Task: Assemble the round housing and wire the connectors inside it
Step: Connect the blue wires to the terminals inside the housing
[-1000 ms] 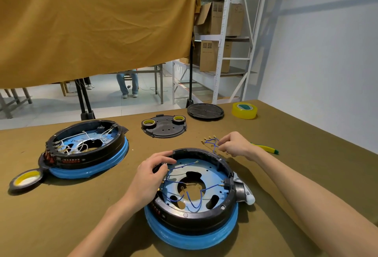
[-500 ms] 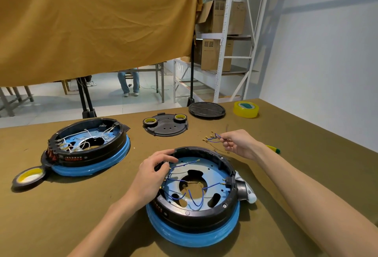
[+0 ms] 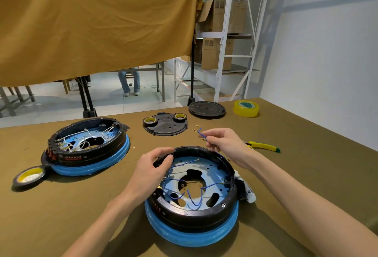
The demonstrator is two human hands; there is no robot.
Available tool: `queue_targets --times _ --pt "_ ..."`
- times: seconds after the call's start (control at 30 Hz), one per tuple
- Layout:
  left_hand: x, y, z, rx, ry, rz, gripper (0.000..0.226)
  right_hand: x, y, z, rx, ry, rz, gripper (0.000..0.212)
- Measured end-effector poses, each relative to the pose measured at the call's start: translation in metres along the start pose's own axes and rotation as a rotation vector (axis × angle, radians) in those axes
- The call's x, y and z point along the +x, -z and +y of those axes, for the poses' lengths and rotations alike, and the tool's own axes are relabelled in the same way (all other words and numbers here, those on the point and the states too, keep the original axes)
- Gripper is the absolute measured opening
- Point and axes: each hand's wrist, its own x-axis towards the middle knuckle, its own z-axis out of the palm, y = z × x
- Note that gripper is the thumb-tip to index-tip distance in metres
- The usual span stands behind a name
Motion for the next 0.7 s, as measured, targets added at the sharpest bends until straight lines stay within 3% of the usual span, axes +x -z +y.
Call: queue_targets --times 0.1,0.23,0.4,0.53,0.7 --pt "0.002 0.002 0.007 -0.030 -0.028 0.071 0.022 -0.013 -0.011 -0.011 -0.080 0.138 0.053 0.028" --pt "0.006 0.007 0.013 -0.204 0.056 0.044 0.024 -0.034 -0.036 -0.013 -0.179 0.199 -0.086 0.028" --pt "0.004 0.010 0.008 -0.166 0.025 0.158 0.008 -0.047 -0.056 -0.010 -0.225 0.247 -0.164 0.027" --pt "0.004 0.014 0.007 -0.095 0.064 0.048 0.008 -0.050 -0.059 -0.013 -0.104 0.194 -0.229 0.020" --pt "0.002 0.012 0.012 -0.130 -0.018 -0.005 0.007 -0.051 -0.064 -0.013 -0.059 0.238 -0.218 0.013"
